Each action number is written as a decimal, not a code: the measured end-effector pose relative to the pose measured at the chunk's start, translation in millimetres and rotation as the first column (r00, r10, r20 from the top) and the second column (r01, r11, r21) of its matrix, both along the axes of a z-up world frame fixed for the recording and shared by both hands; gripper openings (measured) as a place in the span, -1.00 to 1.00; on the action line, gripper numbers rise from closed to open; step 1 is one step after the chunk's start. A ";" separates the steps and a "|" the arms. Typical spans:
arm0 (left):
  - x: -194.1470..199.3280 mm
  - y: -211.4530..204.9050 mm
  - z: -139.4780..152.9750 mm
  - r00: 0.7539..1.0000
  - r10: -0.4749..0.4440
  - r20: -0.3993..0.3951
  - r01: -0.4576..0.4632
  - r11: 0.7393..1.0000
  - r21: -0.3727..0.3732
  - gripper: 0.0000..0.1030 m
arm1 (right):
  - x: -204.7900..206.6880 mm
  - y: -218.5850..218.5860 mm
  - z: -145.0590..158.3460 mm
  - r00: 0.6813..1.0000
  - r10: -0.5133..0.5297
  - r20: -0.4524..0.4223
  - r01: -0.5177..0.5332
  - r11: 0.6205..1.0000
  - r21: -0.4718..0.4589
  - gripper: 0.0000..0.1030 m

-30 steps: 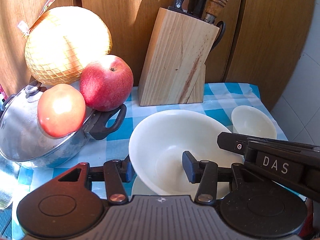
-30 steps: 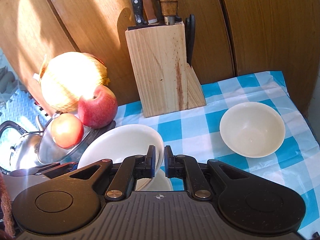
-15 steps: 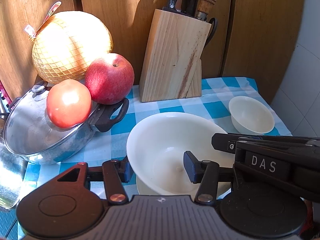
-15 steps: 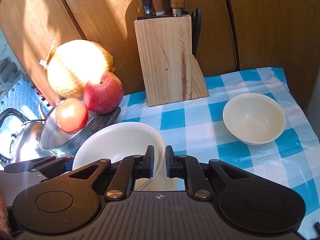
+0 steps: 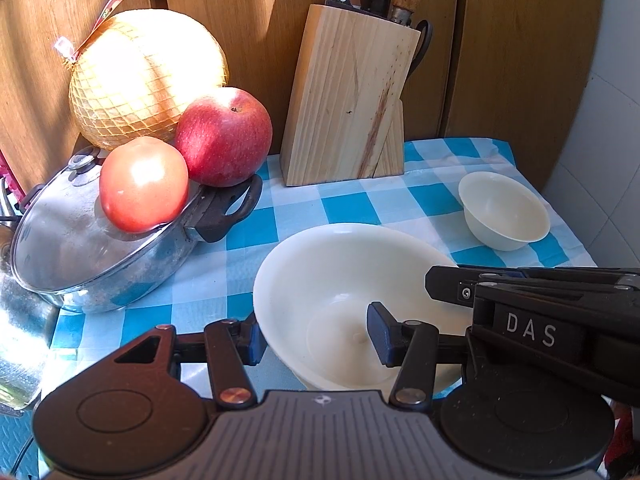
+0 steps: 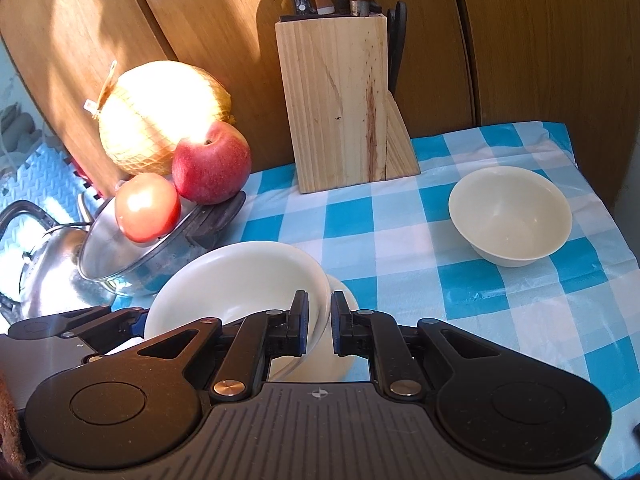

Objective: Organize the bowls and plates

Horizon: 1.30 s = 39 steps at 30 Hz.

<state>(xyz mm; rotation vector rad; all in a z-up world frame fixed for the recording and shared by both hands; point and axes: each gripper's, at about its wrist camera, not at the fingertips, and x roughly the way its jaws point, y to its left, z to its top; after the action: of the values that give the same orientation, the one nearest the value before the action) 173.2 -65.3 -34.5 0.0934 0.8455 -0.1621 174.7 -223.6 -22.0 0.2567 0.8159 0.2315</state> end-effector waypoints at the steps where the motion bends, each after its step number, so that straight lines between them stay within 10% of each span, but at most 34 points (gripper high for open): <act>1: -0.4 0.1 -0.6 1.000 -0.001 -0.003 0.001 1.000 0.000 -0.16 | -0.3 0.3 -0.2 1.000 0.000 -0.002 0.000 1.000 -0.002 -0.66; 39: 8.8 -3.4 -24.0 0.999 -0.015 -0.049 0.018 0.999 0.045 -0.16 | 3.6 14.1 -16.2 1.000 -0.004 -0.009 0.003 0.995 -0.095 -0.66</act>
<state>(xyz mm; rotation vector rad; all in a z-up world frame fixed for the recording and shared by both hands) 182.0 -68.7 -58.5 0.1390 0.8975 -0.1615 178.4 -209.5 -38.2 0.1694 0.8334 0.1879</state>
